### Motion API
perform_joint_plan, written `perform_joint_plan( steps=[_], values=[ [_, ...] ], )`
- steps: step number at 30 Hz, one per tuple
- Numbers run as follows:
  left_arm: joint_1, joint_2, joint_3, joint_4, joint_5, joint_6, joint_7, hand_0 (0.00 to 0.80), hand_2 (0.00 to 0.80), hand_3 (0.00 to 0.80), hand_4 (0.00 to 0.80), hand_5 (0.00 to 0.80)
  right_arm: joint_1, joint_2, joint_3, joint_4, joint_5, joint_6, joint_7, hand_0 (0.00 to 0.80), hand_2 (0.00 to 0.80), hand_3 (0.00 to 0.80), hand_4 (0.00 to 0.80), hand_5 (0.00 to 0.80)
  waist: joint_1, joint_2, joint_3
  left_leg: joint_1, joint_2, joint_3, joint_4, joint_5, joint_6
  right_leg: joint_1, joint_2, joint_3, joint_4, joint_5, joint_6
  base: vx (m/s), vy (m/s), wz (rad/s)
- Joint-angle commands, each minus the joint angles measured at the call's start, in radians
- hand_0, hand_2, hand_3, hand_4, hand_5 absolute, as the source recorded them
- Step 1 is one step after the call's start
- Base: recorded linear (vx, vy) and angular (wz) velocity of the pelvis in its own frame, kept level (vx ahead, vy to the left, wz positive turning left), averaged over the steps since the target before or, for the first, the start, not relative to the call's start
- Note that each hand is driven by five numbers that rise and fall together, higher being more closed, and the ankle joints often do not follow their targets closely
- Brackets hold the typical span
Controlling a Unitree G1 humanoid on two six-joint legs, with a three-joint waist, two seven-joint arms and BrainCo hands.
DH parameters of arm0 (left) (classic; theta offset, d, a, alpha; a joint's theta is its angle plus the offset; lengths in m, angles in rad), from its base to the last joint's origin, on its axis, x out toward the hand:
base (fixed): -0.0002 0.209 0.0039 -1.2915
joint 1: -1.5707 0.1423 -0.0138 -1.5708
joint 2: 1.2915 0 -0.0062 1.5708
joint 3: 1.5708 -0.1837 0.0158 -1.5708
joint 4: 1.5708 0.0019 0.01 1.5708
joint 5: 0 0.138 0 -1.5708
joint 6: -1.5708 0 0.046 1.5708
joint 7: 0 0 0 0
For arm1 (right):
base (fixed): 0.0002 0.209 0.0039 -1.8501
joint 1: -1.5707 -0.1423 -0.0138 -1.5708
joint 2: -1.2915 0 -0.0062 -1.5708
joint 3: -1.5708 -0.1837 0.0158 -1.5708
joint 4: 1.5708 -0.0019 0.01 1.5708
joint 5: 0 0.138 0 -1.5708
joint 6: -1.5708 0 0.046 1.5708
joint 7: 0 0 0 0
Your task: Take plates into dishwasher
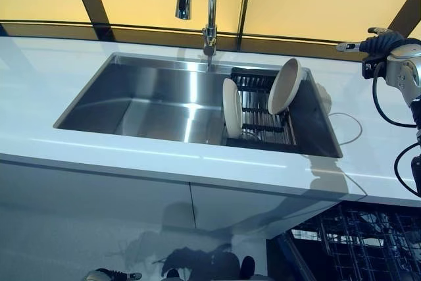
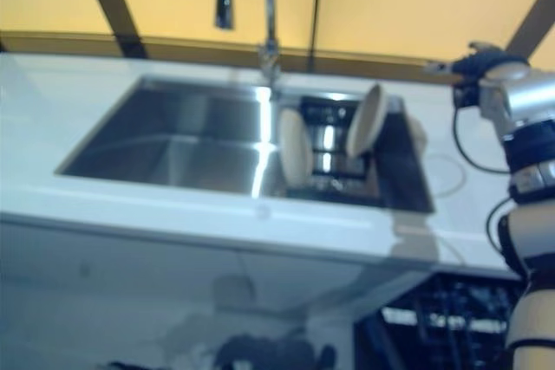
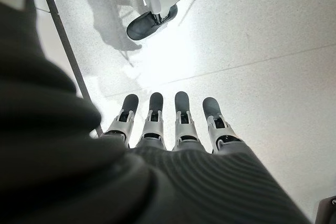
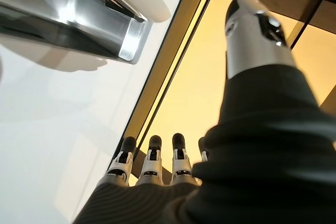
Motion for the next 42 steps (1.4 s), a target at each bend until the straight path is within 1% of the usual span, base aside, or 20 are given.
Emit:
perform_joint_plan(
  steps=[1,5,10,16,24,29,34,42],
  values=[
    [-0.048,0.024,-0.019,0.058,-0.017,0.022,0.027,0.0,0.0,0.0,0.0,0.0,-0.135,-0.017,0.088,-0.02,-0.046,-0.038,-0.019,0.0,0.0,0.0,0.0,0.0,0.001,-0.024,0.036,-0.09,0.024,-0.035,-0.004,0.046,-0.02,0.062,-0.036,0.015,0.0,-0.077,0.081,-0.037,0.014,-0.02],
    [-0.06,0.023,-0.033,0.047,-0.03,0.025,0.024,0.0,0.0,0.0,0.0,0.0,-0.14,-0.004,0.089,-0.034,-0.048,-0.048,-0.042,0.0,0.0,0.0,0.0,0.0,0.003,-0.018,0.059,-0.112,0.025,-0.04,-0.004,0.053,-0.021,0.048,-0.033,0.017,0.0,-0.08,0.078,-0.064,0.02,0.01],
    [-0.063,0.021,-0.036,0.045,-0.032,0.027,0.021,0.0,0.0,0.0,0.0,0.0,-0.136,-0.002,0.083,-0.044,-0.049,-0.066,-0.039,0.0,0.0,0.0,0.0,0.0,0.006,-0.014,0.073,-0.124,0.021,-0.047,-0.004,0.056,-0.022,0.044,-0.03,0.016,0.0,-0.083,0.076,-0.038,0.016,0.0],
    [-0.051,0.012,-0.021,0.041,-0.046,0.002,0.046,0.0,0.0,0.0,0.0,0.0,-0.105,0.011,0.065,-0.071,-0.05,-0.061,-0.035,0.0,0.0,0.0,0.0,0.0,0.011,-0.016,0.064,-0.111,0.018,-0.05,-0.004,0.052,-0.021,0.063,-0.033,0.01,0.0,-0.091,0.075,0.018,0.015,0.01],
    [-0.072,0.015,-0.029,0.044,-0.054,0.026,0.039,0.0,0.0,0.0,0.0,0.0,-0.087,0.042,0.045,-0.087,-0.046,-0.07,-0.054,0.0,0.0,0.0,0.0,0.0,0.013,-0.015,0.07,-0.116,0.014,-0.054,-0.004,0.052,-0.02,0.063,-0.033,0.01,0.0,-0.094,0.076,-0.008,0.011,0.01],
    [-0.069,0.013,-0.027,0.046,-0.067,0.013,0.047,0.0,0.0,0.0,0.0,0.0,-0.074,0.062,0.04,-0.087,-0.054,-0.079,-0.062,0.0,0.0,0.0,0.0,0.0,0.018,-0.015,0.068,-0.113,0.012,-0.057,-0.004,0.052,-0.019,0.068,-0.033,0.007,0.0,-0.096,0.075,0.0,0.0,0.0],
    [-0.076,0.014,-0.032,0.045,-0.069,0.018,0.038,0.0,0.0,0.0,0.0,0.0,-0.077,0.072,0.042,-0.078,-0.053,-0.077,-0.062,0.0,0.0,0.0,0.0,0.0,0.024,-0.016,0.068,-0.112,0.01,-0.059,-0.004,0.051,-0.02,0.074,-0.034,0.0,0.0,-0.098,0.076,0.0,0.0,0.0],
    [-0.079,0.008,-0.025,0.044,-0.085,0.027,0.059,0.0,0.0,0.0,0.0,0.0,-0.071,0.088,0.035,-0.072,-0.069,-0.068,-0.053,0.0,0.0,0.0,0.0,0.0,0.03,-0.02,0.068,-0.109,0.009,-0.06,-0.004,0.051,-0.019,0.079,-0.034,-0.004,0.0,-0.1,0.075,0.002,0.004,0.01]
  ],
)
